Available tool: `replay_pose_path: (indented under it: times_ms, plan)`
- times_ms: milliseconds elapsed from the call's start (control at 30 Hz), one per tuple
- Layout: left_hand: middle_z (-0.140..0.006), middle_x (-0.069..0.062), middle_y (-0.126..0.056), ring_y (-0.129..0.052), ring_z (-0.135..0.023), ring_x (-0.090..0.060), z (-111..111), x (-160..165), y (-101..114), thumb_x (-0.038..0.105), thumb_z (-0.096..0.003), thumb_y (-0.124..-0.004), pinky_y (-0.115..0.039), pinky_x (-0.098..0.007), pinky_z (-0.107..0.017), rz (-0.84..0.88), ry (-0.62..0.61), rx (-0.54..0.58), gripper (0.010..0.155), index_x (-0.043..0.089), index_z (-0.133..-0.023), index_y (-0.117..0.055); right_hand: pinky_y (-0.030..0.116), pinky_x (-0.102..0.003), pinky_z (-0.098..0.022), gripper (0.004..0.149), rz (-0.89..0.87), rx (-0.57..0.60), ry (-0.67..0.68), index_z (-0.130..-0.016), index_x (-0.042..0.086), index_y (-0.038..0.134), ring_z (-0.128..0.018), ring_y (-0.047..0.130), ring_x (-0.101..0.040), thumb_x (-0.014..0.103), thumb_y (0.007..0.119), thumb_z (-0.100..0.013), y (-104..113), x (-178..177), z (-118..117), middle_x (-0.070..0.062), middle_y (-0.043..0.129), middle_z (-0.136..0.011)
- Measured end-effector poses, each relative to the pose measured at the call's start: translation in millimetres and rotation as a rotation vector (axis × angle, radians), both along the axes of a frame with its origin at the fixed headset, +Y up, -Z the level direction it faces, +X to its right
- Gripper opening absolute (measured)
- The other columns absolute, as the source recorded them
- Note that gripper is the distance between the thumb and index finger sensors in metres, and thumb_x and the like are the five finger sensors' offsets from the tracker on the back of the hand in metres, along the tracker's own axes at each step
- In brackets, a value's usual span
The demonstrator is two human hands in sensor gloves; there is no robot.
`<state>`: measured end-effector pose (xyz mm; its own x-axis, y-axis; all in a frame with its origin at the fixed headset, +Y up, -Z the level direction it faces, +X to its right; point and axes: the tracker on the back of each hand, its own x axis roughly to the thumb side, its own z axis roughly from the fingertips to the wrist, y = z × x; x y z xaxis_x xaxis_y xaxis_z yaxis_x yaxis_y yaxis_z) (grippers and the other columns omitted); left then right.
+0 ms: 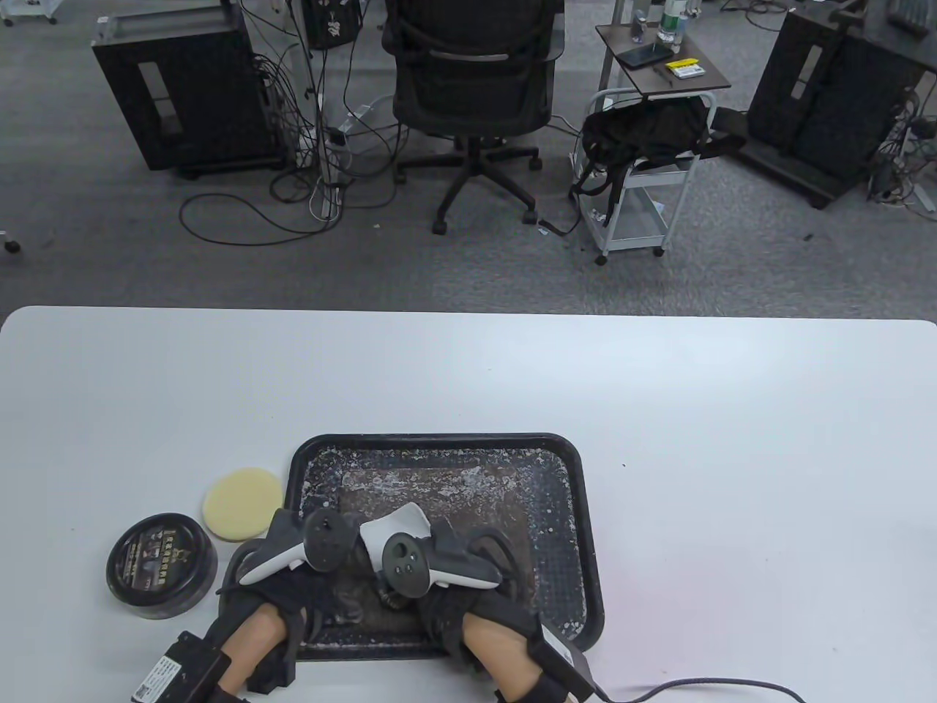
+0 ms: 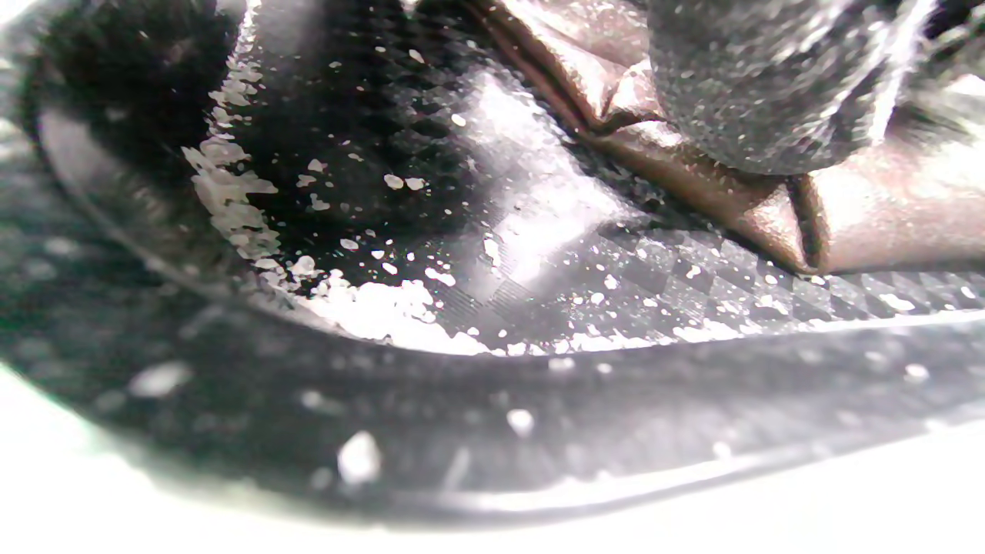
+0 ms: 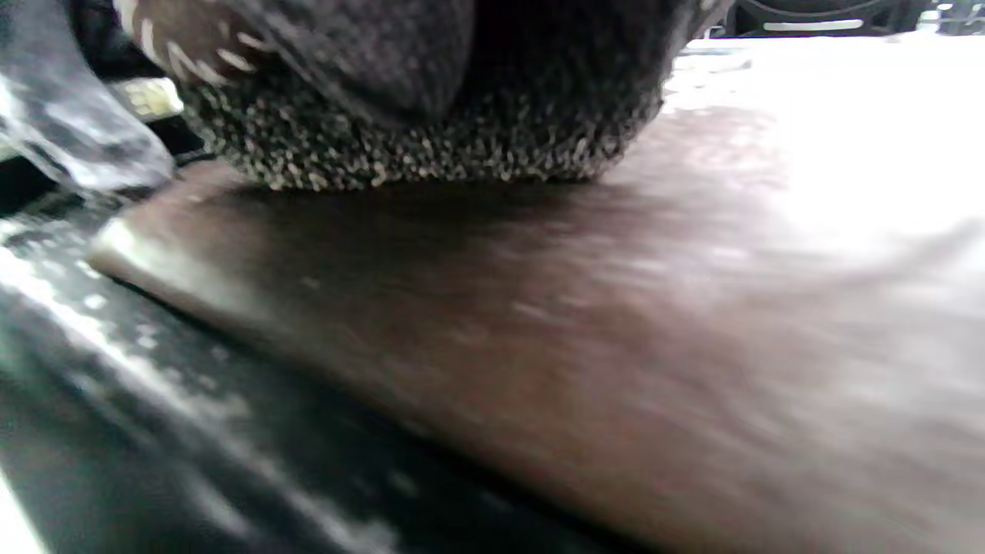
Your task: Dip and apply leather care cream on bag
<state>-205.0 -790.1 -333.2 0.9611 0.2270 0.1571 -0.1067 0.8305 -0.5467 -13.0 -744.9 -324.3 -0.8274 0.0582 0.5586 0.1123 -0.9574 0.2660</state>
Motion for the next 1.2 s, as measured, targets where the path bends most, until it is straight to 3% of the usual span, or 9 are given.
replay_pose_path:
  times_ms: [200,433,667,933,1200]
  plan:
    - [-0.108,0.003,-0.027,-0.029,-0.107,-0.029,0,1,0,0.057,-0.0298,-0.083,-0.02,-0.06,-0.077,-0.016,0.0,-0.009,0.093,0.037,-0.1,-0.024,0.053,-0.054,-0.071,0.052,0.039,0.009,-0.083,-0.089,0.03,0.079,-0.097,0.07,-0.031,0.018,0.077,-0.039,3,42,-2,0.001,0.073,-0.102]
    - [-0.108,0.004,-0.027,-0.029,-0.107,-0.028,-1,1,0,0.058,-0.0295,-0.083,-0.02,-0.06,-0.077,-0.01,0.006,-0.011,0.092,0.038,-0.1,-0.027,0.054,-0.054,-0.071,0.052,0.047,0.031,-0.231,-0.09,0.028,0.078,-0.096,0.073,-0.032,0.018,0.077,-0.039,10,97,-4,-0.001,0.074,-0.102]
    - [-0.108,0.005,-0.027,-0.029,-0.107,-0.027,-1,0,0,0.058,-0.0293,-0.083,-0.02,-0.059,-0.077,-0.007,0.008,-0.009,0.091,0.037,-0.1,-0.03,0.058,-0.054,-0.069,0.053,0.104,-0.004,-0.323,-0.092,0.025,0.076,-0.093,0.078,-0.035,0.018,0.077,-0.039,12,120,-5,-0.006,0.075,-0.101]
    - [-0.108,0.005,-0.033,-0.032,-0.107,-0.026,0,-3,1,0.058,-0.0297,-0.083,-0.021,-0.059,-0.076,0.01,0.012,0.005,0.086,0.036,-0.099,-0.037,0.062,-0.057,-0.066,0.055,0.077,0.02,-0.284,-0.094,0.017,0.075,-0.088,0.081,-0.042,0.018,0.077,-0.039,9,102,6,-0.015,0.075,-0.099]
    - [-0.107,0.004,-0.02,-0.021,-0.106,-0.027,3,-1,-3,0.058,-0.0328,-0.077,-0.014,-0.059,-0.075,-0.01,-0.005,-0.057,0.084,0.036,-0.098,-0.029,0.06,-0.057,-0.068,0.055,0.028,0.074,-0.137,-0.093,0.019,0.075,-0.091,0.075,-0.041,0.018,0.077,-0.039,-1,52,21,-0.012,0.072,-0.101]
